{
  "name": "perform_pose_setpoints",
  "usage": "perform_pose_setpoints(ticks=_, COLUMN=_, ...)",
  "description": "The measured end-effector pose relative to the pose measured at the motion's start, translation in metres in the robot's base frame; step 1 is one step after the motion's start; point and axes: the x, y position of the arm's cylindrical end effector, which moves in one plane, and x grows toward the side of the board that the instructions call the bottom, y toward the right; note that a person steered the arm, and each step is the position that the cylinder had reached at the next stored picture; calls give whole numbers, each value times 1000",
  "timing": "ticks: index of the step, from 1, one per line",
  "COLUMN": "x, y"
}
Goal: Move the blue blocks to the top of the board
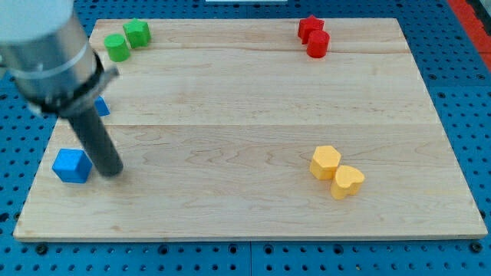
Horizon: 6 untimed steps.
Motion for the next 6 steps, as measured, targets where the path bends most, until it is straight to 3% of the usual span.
perform_pose_setpoints(ticks=1, x=9, y=-49)
perform_pose_setpoints(ticks=3, x=-92, y=-52)
perform_pose_setpoints(ticks=4, x=-47, y=-42)
perform_pose_setpoints(ticks=5, x=-80, y=-104)
perform_pose_setpoints(ticks=6, x=-124, y=-70)
